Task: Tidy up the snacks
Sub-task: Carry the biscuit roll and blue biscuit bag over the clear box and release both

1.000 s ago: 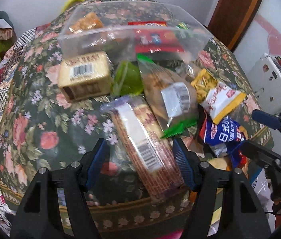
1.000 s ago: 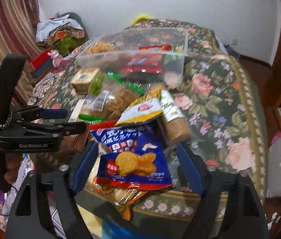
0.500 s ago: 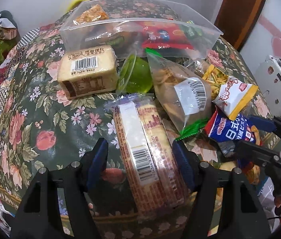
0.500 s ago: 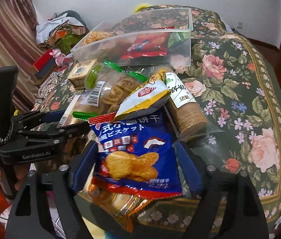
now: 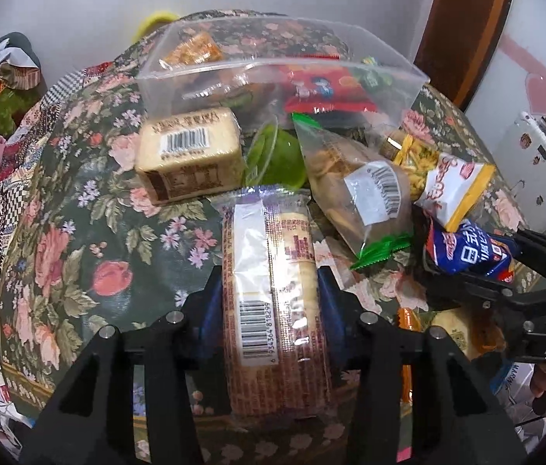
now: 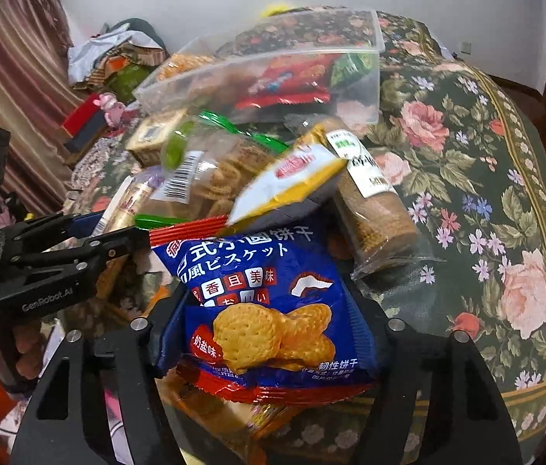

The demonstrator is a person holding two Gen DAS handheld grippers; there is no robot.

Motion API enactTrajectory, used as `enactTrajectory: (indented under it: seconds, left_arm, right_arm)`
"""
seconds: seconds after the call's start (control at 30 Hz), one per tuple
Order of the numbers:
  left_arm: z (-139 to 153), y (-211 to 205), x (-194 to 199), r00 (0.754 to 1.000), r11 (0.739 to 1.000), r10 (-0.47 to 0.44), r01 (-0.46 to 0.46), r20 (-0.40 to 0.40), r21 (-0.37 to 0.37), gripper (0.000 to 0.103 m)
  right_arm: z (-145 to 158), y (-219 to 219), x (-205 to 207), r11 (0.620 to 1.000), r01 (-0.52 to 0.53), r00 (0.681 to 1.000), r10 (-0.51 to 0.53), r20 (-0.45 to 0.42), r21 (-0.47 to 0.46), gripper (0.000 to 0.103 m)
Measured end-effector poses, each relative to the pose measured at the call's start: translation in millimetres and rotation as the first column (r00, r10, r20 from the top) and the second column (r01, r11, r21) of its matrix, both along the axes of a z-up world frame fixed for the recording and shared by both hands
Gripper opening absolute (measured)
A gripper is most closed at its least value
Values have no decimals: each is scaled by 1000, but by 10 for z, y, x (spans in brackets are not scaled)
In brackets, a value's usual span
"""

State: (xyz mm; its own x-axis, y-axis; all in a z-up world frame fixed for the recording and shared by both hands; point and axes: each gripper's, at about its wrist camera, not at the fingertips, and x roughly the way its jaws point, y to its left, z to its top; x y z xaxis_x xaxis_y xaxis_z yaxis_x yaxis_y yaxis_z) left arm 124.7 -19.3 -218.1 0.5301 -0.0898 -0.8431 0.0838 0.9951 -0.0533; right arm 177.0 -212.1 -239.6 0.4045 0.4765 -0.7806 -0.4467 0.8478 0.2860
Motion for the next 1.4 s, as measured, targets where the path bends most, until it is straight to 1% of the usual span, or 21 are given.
enactTrajectory:
  seconds: [0.07,0.2,0.5,0.73,1.13,1.27,1.4]
  left_arm:
    - [61,22,-18,1000,1000,3,-3,15,-4,46]
    - [202,59,-46,999,1000,17,-17,49,-12,46]
    - [512,136,-66,993,999,32,-28,111,-40,45]
    - [729,136,-20,986,998,33,-24,162,-58,45]
    - [1118,116,290,964,997,32,-12,263,-75,45]
    - [1212,103,450,956,998,31,-11,293,-69,45]
    - [1264,121,621,945,998,42,-26,324,-54,45]
  right_arm:
    - [59,6,-11,1000,-3,1000,3,19,4,62]
    - [216,12,-39,999,-6,999,4,46,42,61]
    - [627,-12,-91,997,6,986,-20,165,81,61]
    - [836,-51,24,995,39,972,-60,227,97,61]
    - [1128,-86,404,987,84,943,-122,309,135,61]
    - [1188,-88,539,984,87,939,-133,317,156,61]
    - [1234,-51,667,984,96,930,-143,339,150,61]
